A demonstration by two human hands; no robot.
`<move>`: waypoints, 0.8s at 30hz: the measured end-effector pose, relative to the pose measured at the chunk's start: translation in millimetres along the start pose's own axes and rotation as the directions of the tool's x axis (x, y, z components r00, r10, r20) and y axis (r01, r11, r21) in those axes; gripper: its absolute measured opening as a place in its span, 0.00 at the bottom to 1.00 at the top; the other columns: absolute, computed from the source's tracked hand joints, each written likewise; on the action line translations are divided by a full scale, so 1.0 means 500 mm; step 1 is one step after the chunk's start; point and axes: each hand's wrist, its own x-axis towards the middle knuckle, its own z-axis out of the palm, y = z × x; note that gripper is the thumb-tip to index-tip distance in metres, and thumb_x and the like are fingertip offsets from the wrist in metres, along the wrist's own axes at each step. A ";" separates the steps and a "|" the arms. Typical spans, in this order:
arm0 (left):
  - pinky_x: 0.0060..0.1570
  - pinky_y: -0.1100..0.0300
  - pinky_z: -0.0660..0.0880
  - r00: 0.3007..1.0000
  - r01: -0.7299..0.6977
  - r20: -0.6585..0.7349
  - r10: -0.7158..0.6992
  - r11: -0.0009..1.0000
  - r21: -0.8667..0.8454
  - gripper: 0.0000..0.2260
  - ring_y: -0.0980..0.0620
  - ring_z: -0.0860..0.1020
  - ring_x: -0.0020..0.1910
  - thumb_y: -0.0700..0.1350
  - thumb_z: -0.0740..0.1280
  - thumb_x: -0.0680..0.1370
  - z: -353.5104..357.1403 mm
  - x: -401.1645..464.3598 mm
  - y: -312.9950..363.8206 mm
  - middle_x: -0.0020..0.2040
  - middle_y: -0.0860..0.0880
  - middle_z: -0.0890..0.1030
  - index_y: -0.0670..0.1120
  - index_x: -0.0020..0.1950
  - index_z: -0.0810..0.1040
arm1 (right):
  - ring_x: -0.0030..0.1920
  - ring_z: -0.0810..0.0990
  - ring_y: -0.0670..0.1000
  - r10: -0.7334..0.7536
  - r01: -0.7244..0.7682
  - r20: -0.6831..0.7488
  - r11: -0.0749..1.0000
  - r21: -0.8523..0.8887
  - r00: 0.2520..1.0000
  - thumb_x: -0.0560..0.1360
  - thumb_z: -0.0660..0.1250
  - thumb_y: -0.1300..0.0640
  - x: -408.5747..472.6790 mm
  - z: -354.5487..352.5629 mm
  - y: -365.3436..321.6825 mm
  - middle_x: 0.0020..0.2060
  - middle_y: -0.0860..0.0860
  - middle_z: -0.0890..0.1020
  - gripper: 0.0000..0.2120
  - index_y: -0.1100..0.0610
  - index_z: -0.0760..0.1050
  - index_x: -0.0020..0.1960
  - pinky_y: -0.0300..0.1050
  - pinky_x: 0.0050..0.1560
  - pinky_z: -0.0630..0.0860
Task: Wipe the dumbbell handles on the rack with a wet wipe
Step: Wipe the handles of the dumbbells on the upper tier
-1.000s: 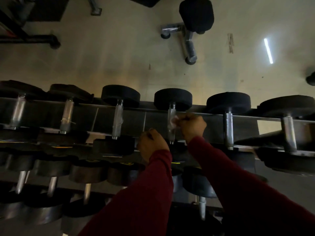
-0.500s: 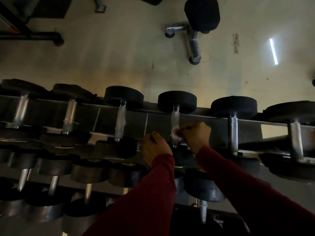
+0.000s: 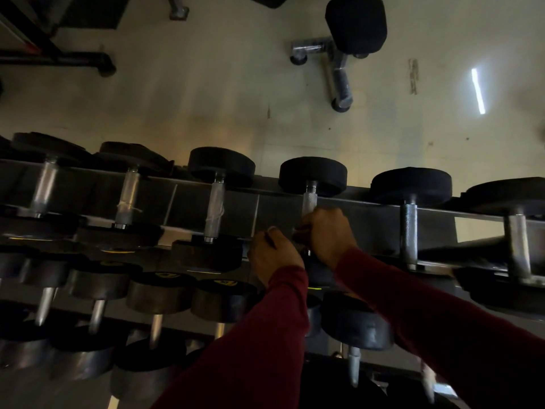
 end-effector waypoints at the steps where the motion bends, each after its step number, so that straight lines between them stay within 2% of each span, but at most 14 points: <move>1: 0.56 0.50 0.72 1.000 0.003 0.000 -0.003 1.000 -0.001 0.20 0.40 0.76 0.56 0.55 0.56 0.77 0.000 0.000 0.000 0.55 0.40 0.81 0.43 0.55 0.79 | 0.45 0.84 0.51 -0.008 0.008 -0.030 1.000 -0.001 1.000 0.77 0.69 0.50 0.014 -0.009 -0.007 0.45 0.52 0.84 0.10 0.55 0.83 0.49 0.46 0.48 0.81; 6: 0.53 0.52 0.73 1.000 -0.003 0.006 0.003 0.998 -0.058 0.24 0.41 0.77 0.53 0.56 0.54 0.73 -0.003 -0.004 0.004 0.53 0.41 0.81 0.43 0.55 0.80 | 0.41 0.81 0.47 0.054 -0.055 -0.091 0.998 -0.007 0.994 0.80 0.64 0.52 0.058 -0.024 -0.026 0.42 0.47 0.77 0.09 0.56 0.80 0.47 0.41 0.42 0.78; 9: 0.52 0.53 0.70 1.000 -0.018 0.015 0.019 0.999 -0.047 0.24 0.40 0.77 0.54 0.55 0.54 0.75 -0.003 -0.002 0.005 0.54 0.39 0.81 0.41 0.55 0.80 | 0.38 0.80 0.45 0.089 -0.089 -0.014 0.996 0.031 0.996 0.82 0.60 0.53 0.027 -0.002 -0.025 0.37 0.47 0.78 0.10 0.56 0.75 0.46 0.36 0.35 0.74; 12: 0.54 0.52 0.72 1.000 -0.006 0.025 0.007 1.000 -0.024 0.20 0.40 0.77 0.55 0.54 0.57 0.79 0.003 0.002 0.001 0.54 0.40 0.81 0.42 0.55 0.80 | 0.42 0.81 0.49 0.032 -0.029 0.078 0.999 -0.033 0.996 0.82 0.61 0.55 0.005 0.015 -0.013 0.41 0.49 0.79 0.09 0.57 0.76 0.45 0.34 0.38 0.72; 15: 0.56 0.49 0.73 0.999 -0.009 0.040 0.009 1.000 0.005 0.19 0.41 0.76 0.55 0.54 0.57 0.79 0.005 0.004 -0.004 0.54 0.41 0.81 0.44 0.56 0.80 | 0.37 0.77 0.41 0.057 -0.057 0.049 0.998 0.001 0.997 0.80 0.65 0.55 0.032 -0.002 -0.005 0.46 0.51 0.83 0.06 0.54 0.80 0.49 0.30 0.37 0.70; 17: 0.56 0.50 0.72 0.999 -0.011 0.053 0.010 1.000 0.019 0.16 0.42 0.76 0.56 0.52 0.58 0.80 0.005 0.005 -0.004 0.54 0.42 0.81 0.44 0.56 0.80 | 0.39 0.76 0.44 0.056 -0.055 -0.080 0.998 0.007 0.995 0.79 0.67 0.52 0.049 -0.024 -0.003 0.46 0.51 0.83 0.07 0.53 0.82 0.53 0.35 0.40 0.70; 19: 0.55 0.50 0.72 0.998 -0.031 0.058 0.030 0.999 0.014 0.18 0.42 0.76 0.56 0.54 0.57 0.80 0.005 0.004 -0.002 0.54 0.41 0.81 0.44 0.56 0.79 | 0.41 0.79 0.49 0.035 -0.021 -0.250 0.998 0.058 0.968 0.76 0.71 0.52 0.043 -0.036 -0.001 0.46 0.53 0.82 0.09 0.53 0.84 0.54 0.38 0.43 0.72; 20: 0.55 0.50 0.72 0.998 -0.045 0.055 0.045 0.999 0.009 0.19 0.42 0.76 0.56 0.55 0.56 0.79 0.003 0.002 0.000 0.53 0.41 0.81 0.43 0.55 0.79 | 0.43 0.82 0.50 0.037 -0.009 -0.279 0.995 0.099 0.960 0.75 0.73 0.53 0.032 -0.038 -0.001 0.47 0.54 0.83 0.09 0.54 0.85 0.54 0.38 0.44 0.73; 22: 0.54 0.50 0.73 0.996 -0.077 0.055 0.077 0.997 0.008 0.24 0.41 0.76 0.55 0.58 0.53 0.76 -0.001 0.000 0.002 0.52 0.41 0.81 0.43 0.53 0.80 | 0.45 0.84 0.49 0.085 -0.048 -0.196 0.981 0.187 0.977 0.73 0.75 0.55 0.010 -0.028 0.011 0.49 0.55 0.85 0.10 0.55 0.85 0.53 0.35 0.46 0.74; 24: 0.53 0.50 0.74 0.991 -0.112 0.079 0.109 0.993 0.034 0.26 0.42 0.76 0.55 0.59 0.51 0.74 -0.004 -0.002 0.002 0.51 0.42 0.81 0.43 0.52 0.80 | 0.48 0.83 0.45 0.151 -0.153 0.029 0.974 0.168 0.988 0.72 0.76 0.56 -0.017 -0.031 0.025 0.51 0.52 0.86 0.10 0.55 0.85 0.53 0.34 0.50 0.76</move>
